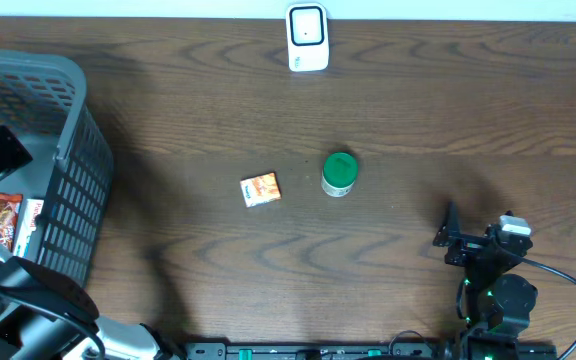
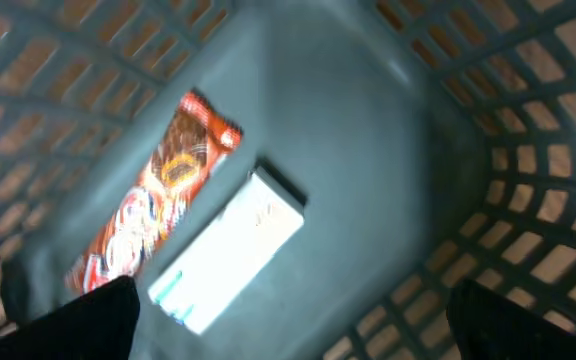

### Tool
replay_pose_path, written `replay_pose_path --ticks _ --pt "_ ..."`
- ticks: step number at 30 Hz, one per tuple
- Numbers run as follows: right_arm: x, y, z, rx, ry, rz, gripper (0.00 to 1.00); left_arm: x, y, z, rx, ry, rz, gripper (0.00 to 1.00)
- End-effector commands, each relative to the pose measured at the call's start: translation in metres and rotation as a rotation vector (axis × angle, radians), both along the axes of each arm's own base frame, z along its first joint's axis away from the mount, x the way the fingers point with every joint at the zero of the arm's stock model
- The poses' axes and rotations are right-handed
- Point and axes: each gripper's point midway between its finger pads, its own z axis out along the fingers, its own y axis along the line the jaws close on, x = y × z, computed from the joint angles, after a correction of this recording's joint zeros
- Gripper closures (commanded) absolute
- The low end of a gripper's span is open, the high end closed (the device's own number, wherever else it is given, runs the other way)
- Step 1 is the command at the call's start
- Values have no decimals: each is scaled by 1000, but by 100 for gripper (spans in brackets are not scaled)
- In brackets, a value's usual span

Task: Scan the item barcode
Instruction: 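Grasp the small orange box in the basket and place it on the table, then grasp the white toothpaste box from the basket and place it beside the jar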

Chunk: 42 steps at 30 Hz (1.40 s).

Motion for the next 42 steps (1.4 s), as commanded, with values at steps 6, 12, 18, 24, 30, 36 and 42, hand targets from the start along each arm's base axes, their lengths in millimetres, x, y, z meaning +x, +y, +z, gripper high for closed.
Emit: replay_pose_path --ticks 6,12,18,24,30,36,42 --pt "0 1 -1 12 0 4 1 -11 7 -72 -33 192 -171 2" --pt "0 1 -1 12 0 4 1 -22 7 -118 -94 298 -171 2" --pt "0 1 -1 12 0 4 1 -33 2 -152 -164 356 -160 2" --pt "0 1 -1 12 0 4 1 -43 -7 -180 -182 373 -161 2" --pt "0 1 -1 12 0 4 1 -43 -8 -185 -186 367 -111 33" --pt "0 1 -1 12 0 4 1 -40 -6 -182 -184 354 -77 47" --pt "0 1 -1 12 0 4 1 -27 6 -160 -163 325 -43 51"
